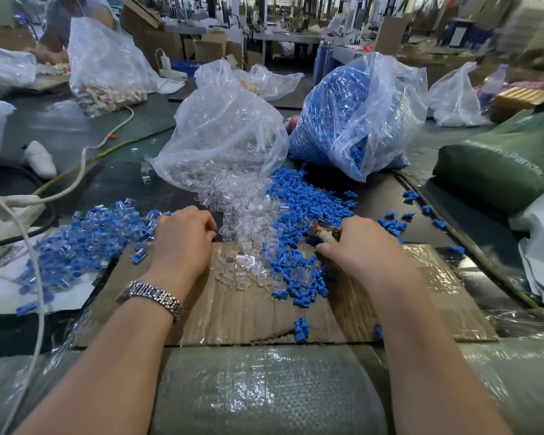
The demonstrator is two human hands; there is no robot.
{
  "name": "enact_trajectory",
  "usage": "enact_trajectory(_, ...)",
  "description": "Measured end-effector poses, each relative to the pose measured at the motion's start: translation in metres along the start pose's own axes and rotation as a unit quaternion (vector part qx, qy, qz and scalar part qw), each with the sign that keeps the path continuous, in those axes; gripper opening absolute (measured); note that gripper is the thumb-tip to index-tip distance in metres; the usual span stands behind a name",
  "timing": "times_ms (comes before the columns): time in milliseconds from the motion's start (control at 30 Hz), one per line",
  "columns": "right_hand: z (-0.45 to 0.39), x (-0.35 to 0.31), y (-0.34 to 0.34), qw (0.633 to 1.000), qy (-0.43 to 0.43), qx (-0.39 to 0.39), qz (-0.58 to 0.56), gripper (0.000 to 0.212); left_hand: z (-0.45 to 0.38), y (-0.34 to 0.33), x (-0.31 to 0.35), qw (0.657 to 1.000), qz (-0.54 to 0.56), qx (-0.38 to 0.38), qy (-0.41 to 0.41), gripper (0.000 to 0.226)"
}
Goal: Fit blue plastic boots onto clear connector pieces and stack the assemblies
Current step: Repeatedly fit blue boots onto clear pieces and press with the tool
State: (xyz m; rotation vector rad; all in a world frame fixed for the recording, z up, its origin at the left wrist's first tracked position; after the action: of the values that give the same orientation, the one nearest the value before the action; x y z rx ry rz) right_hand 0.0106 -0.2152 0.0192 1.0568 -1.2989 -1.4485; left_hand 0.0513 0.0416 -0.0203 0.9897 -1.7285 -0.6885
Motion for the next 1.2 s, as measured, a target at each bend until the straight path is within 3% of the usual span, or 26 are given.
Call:
enact_trajectory(233,0.003,-0.003,0.003,1.0,-0.006,0.013,0.008,0.065,0.001,0.013,0.011,0.985,0.156,0.077,0.01,0.015)
enact_trajectory(333,0.005,-0.013,0.01,0.997,0.037,0.066,-0.024,0.04,0.0,0.016,0.013,0.961,0.266,0.05,0.056,0.012)
enact_trajectory(400,0.007,-0.021,0.01,0.994,0.076,0.028,-0.067,0.023,0.002,0.017,0.016,0.94,0.333,0.022,0.071,0.014)
enact_trajectory(533,0.008,-0.031,0.003,0.994,0.106,-0.015,-0.035,0.019,0.005,0.016,0.021,0.898,0.431,-0.04,0.083,0.017)
enact_trajectory(600,0.007,-0.032,0.001,0.993,0.115,-0.004,-0.031,0.016,0.006,0.015,0.023,0.856,0.501,-0.07,0.103,0.02)
enact_trajectory(767,0.006,-0.036,-0.003,0.992,0.121,0.016,-0.012,0.014,0.008,0.011,0.025,0.704,0.677,-0.147,0.159,0.025)
enact_trajectory(967,0.005,-0.035,-0.002,0.989,0.139,0.046,0.001,0.014,0.008,0.012,0.025,0.629,0.733,-0.185,0.184,0.02)
enact_trajectory(1100,0.005,-0.024,0.007,0.977,0.129,0.09,-0.143,0.013,0.012,0.011,0.031,0.616,0.735,-0.212,0.188,0.02)
enact_trajectory(1200,0.011,-0.023,0.012,0.923,0.168,0.094,-0.334,0.01,0.014,0.012,0.033,0.621,0.729,-0.226,0.18,0.02)
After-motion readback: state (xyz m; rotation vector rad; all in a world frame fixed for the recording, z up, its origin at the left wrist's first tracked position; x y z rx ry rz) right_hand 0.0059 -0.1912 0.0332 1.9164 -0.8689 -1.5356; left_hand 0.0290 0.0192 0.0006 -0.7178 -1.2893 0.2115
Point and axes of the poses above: each hand's wrist, its own z-axis away from the middle knuckle, its own y-axis out of the back of the hand, x = y × z, the point moved 2 cm from there along -z, towards the middle knuckle, and after that the axes turned 10 degrees about z, right-handed, at the moved point
